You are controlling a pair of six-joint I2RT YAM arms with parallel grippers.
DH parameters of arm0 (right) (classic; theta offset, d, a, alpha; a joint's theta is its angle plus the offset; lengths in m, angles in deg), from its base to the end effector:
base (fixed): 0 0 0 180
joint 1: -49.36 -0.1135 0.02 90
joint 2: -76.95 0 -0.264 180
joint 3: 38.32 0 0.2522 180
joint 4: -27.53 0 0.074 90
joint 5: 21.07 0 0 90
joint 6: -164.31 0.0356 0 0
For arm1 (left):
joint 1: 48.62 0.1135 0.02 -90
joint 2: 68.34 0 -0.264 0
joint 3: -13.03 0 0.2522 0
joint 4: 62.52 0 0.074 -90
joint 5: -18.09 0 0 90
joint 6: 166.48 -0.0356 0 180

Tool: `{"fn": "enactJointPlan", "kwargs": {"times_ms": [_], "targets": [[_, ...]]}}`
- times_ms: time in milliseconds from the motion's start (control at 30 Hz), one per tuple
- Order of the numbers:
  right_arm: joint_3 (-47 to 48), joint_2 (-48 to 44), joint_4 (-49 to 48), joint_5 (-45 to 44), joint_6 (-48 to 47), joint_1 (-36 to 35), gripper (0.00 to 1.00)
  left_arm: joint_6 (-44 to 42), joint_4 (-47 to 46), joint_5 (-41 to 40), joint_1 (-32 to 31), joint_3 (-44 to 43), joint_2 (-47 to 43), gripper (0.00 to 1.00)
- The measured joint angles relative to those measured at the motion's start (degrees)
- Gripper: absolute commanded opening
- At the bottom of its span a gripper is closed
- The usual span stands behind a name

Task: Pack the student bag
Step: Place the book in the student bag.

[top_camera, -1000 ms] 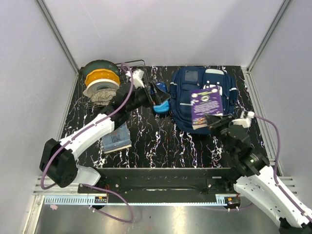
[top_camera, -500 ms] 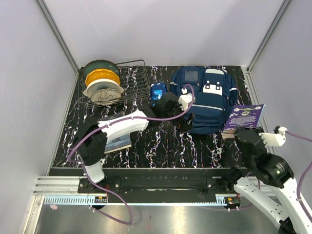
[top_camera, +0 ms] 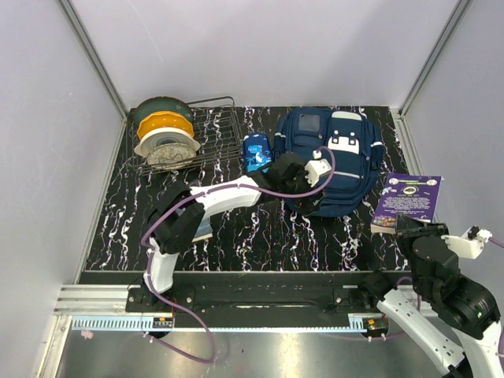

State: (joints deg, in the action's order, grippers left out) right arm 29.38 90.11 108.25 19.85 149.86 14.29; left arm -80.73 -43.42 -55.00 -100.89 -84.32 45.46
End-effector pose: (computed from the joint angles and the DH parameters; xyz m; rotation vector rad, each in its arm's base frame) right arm 0.0127 -0.0240 0.3361 1.1135 1.5264 0.4583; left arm 0.2711 -0.3673 0.2208 1.2262 1.9149 -0.7825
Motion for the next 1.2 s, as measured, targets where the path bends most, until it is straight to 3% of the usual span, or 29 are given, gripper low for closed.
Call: {"fn": "enactJointPlan", "kwargs": {"times_ms": [267, 600, 733, 767, 833, 867, 900, 933, 967, 1000, 1100, 1200], "targets": [[-2.60, -1.38, 0.26, 3.63, 1.46, 0.00, 0.00, 0.22, 2.10, 1.11, -1.29, -10.29, 8.22, 0.95], [-3.32, -9.27, 3.10, 3.74, 5.03, 0.00, 0.01, 0.61, 5.51, -0.24, -1.22, -11.54, 10.36, 0.86], [-3.41, -9.31, 3.78, 3.80, 5.62, 0.00, 0.01, 0.04, 8.28, -1.25, -1.20, -12.87, 10.82, 0.67], [-3.41, -9.31, 3.89, 3.82, 5.75, 0.00, 0.01, -0.24, 8.98, -1.33, -1.20, -13.46, 10.97, 0.54], [-3.45, -9.31, 4.09, 4.00, 5.97, 0.00, 0.01, -0.44, 10.51, -1.33, -1.22, -14.43, 11.19, 0.48], [-3.52, -9.31, 4.20, 4.20, 6.10, 0.00, 0.01, -0.63, 11.30, -1.33, -1.22, -14.93, 11.21, 0.35], [-3.58, -9.31, 4.22, 4.28, 6.19, 0.00, 0.02, -0.76, 11.82, -1.18, -1.22, -15.08, 11.21, 0.31], [-3.74, -9.31, 4.26, 4.31, 6.34, 0.00, 0.02, -1.03, 12.31, -1.09, -1.31, -15.19, 11.21, 0.31], [-3.85, -9.31, 4.35, 4.42, 6.43, 0.00, 0.02, -0.96, 12.63, -1.05, -1.44, -15.21, 11.21, 0.42], [-4.02, -9.31, 4.46, 4.52, 6.54, 0.00, 0.02, -1.18, 13.09, -1.05, -1.51, -15.21, 11.21, 0.44], [-4.26, -9.33, 4.52, 4.85, 6.78, 0.00, 0.02, -1.64, 13.51, -1.03, -1.51, -15.28, 11.21, 0.46], [-4.31, -9.40, 4.55, 4.85, 6.84, 0.00, 0.02, -1.86, 14.08, -0.81, -1.42, -15.28, 11.21, 0.38]]}}
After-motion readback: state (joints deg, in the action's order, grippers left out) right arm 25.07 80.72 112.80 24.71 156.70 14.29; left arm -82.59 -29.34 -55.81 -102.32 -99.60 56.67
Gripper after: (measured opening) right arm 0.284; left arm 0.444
